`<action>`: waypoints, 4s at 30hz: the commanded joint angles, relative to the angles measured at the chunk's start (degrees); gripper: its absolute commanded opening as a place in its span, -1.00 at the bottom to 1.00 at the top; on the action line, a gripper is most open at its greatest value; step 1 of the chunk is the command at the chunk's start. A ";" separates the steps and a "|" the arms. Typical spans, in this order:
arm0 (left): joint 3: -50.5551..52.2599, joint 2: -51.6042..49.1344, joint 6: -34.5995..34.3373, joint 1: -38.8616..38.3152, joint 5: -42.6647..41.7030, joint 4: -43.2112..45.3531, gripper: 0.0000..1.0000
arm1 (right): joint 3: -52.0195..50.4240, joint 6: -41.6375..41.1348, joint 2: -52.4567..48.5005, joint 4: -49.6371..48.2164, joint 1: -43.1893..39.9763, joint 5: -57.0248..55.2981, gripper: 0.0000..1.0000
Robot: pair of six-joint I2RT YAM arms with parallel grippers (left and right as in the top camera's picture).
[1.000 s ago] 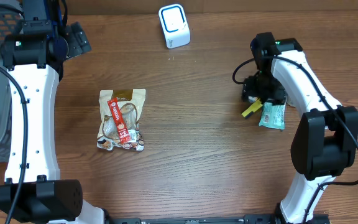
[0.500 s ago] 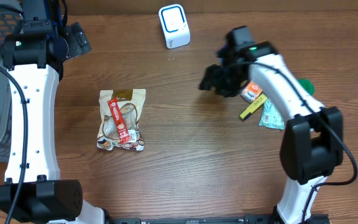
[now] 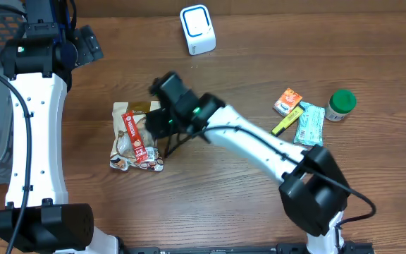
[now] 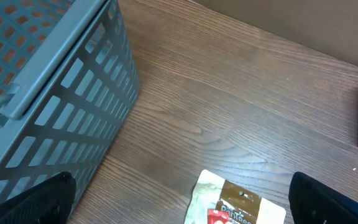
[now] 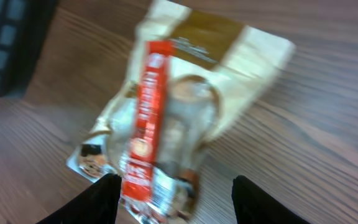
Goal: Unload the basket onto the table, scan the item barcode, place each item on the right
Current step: 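Move the right gripper left onto the red-and-white snack bag, then grasp the red Nescafe stick from the snack bag with the right gripper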
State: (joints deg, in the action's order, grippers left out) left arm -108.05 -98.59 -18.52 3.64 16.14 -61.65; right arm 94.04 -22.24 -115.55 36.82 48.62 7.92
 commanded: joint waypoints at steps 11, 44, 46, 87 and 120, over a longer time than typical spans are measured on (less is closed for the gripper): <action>-0.44 -0.55 -0.81 -0.07 0.76 0.15 1.00 | -0.09 3.67 -1.70 -7.54 7.37 -13.90 0.20; -0.44 -0.55 -0.81 -0.07 0.76 0.15 1.00 | 2.05 4.74 -2.21 -2.34 3.23 -15.47 -0.93; -0.44 -0.55 -0.81 -0.07 0.76 0.15 1.00 | 2.05 4.92 -1.22 0.81 1.70 -16.83 -0.92; -0.44 -0.55 -0.81 -0.07 0.76 0.15 1.00 | 1.14 28.35 -0.94 16.96 -8.70 -3.04 -0.93; -0.44 -0.55 -0.81 -0.07 0.76 0.13 0.98 | 0.79 -7.89 -0.94 20.44 -9.16 -14.36 0.20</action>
State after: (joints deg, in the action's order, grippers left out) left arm -108.05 -98.59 -18.52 3.64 16.12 -61.65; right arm 95.13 -24.69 -117.51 57.34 39.72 -5.08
